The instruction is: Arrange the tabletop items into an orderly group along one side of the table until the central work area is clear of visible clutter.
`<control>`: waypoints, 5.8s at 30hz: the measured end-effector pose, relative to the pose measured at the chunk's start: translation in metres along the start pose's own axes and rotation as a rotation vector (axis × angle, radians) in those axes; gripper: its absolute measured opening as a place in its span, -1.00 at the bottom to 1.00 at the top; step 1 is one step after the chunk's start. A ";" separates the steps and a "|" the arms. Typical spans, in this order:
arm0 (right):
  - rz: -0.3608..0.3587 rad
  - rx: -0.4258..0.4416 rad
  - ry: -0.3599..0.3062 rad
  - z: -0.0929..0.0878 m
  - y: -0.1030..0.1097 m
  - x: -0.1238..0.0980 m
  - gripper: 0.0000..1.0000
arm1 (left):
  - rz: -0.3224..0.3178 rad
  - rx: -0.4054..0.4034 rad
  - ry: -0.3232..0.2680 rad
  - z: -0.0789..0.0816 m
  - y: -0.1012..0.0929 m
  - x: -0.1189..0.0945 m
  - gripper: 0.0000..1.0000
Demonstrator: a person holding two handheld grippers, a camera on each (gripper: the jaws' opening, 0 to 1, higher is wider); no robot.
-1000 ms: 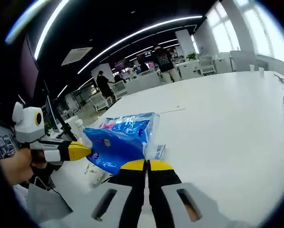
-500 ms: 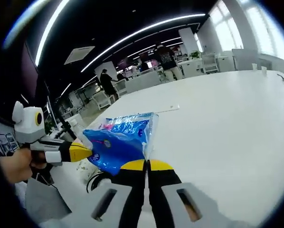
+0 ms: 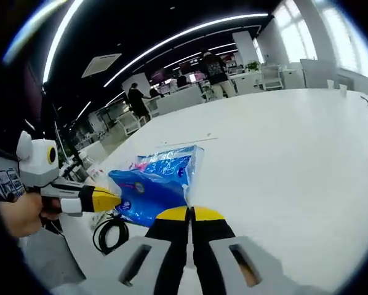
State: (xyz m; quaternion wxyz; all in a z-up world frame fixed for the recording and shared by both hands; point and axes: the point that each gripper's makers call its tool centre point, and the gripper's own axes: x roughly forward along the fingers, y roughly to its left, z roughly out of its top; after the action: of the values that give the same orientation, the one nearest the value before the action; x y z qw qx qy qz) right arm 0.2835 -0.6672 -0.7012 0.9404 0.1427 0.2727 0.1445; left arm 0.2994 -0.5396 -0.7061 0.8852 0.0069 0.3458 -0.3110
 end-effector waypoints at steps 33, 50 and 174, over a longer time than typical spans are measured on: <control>-0.017 0.035 0.143 -0.038 -0.061 0.045 -1.00 | 0.015 -0.120 0.127 -0.033 0.001 0.076 -1.00; -0.059 -0.174 0.271 -0.066 -0.072 0.054 -1.00 | 0.039 -0.104 0.193 -0.054 0.003 0.089 -1.00; 0.026 -0.228 0.123 -0.074 0.114 0.027 0.14 | 0.130 -0.165 -0.019 -0.103 0.070 -0.099 0.57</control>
State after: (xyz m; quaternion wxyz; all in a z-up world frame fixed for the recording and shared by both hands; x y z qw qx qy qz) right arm 0.2424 -0.5392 -0.7349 0.9300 0.0291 0.3099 0.1953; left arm 0.2195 -0.4058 -0.7374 0.9044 -0.0467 0.3607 -0.2232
